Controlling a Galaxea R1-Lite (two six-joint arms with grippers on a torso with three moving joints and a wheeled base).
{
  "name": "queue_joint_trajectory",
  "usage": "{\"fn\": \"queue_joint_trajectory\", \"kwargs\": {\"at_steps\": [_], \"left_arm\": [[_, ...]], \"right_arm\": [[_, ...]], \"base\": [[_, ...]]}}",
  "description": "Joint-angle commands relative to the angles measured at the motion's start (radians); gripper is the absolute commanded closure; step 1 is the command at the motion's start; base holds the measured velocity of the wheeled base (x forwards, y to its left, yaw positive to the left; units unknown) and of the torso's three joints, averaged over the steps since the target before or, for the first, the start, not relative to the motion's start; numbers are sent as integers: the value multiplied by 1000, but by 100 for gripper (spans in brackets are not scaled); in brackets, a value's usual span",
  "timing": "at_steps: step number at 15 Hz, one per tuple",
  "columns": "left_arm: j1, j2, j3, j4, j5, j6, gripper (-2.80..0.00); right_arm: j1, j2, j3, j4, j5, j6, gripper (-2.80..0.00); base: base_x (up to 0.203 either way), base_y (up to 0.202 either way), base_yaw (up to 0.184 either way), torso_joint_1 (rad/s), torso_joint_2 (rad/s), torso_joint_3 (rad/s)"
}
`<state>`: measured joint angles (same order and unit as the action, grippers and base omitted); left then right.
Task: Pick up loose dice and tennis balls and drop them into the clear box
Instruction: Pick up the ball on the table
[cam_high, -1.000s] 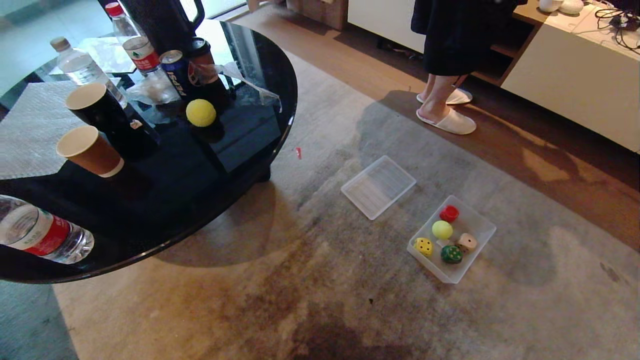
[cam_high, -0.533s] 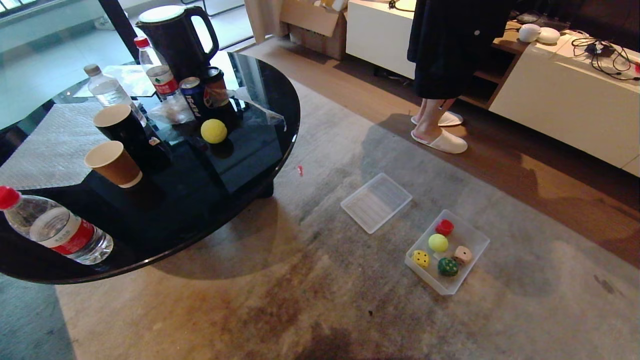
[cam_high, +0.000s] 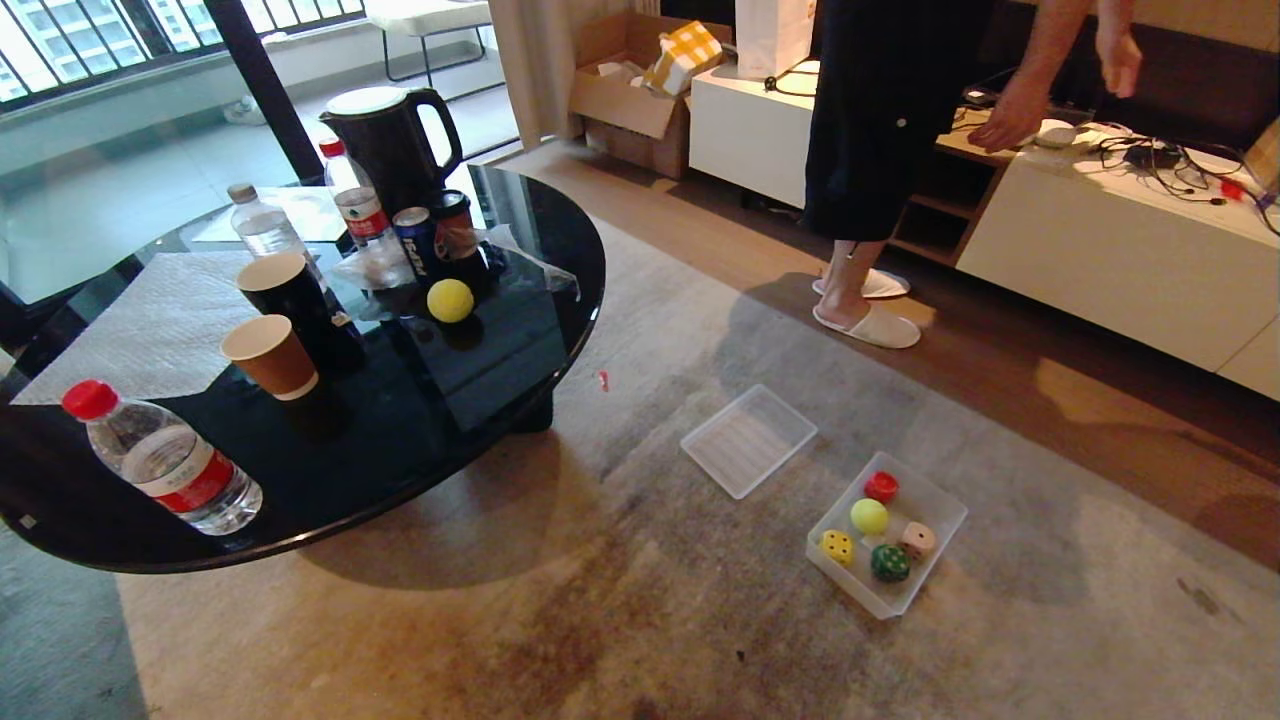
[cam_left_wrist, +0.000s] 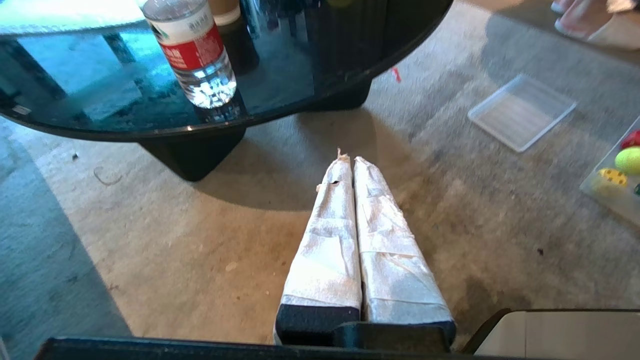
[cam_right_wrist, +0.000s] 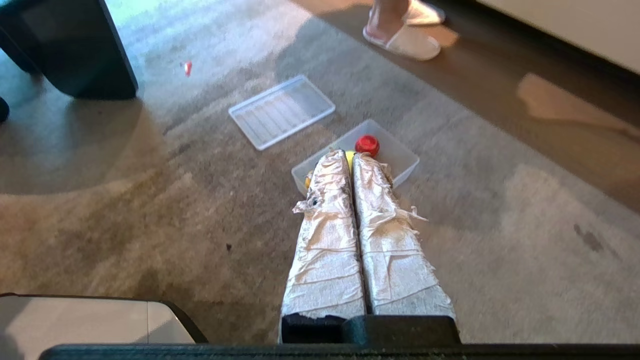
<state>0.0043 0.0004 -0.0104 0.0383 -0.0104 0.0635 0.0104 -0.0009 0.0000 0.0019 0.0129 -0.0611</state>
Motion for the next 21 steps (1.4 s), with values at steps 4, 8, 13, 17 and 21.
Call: {"fn": "queue_joint_trajectory", "kwargs": {"at_steps": [4, 8, 13, 17, 21], "left_arm": [[0, 0, 0, 0, 6, -29, 0], [0, 0, 0, 0, 6, -28, 0], [0, 0, 0, 0, 6, -30, 0], [0, 0, 0, 0, 6, -27, 0], [0, 0, 0, -1, 9, -30, 0]], "right_arm": [[0, 2, 0, 3, 1, 0, 0], [0, 2, 0, 0, 1, -2, 0], [0, 1, 2, -1, 0, 1, 0], [0, 1, 2, -2, -1, 10, 0], [0, 2, 0, 0, -3, 4, 0]], "base": [[0, 0, 0, 3, 3, 204], [0, 0, 0, 0, 3, 202], [0, 0, 0, 4, 1, 204], [0, 0, 0, 3, -2, 207], [0, 0, 0, 3, 1, 116]]}}
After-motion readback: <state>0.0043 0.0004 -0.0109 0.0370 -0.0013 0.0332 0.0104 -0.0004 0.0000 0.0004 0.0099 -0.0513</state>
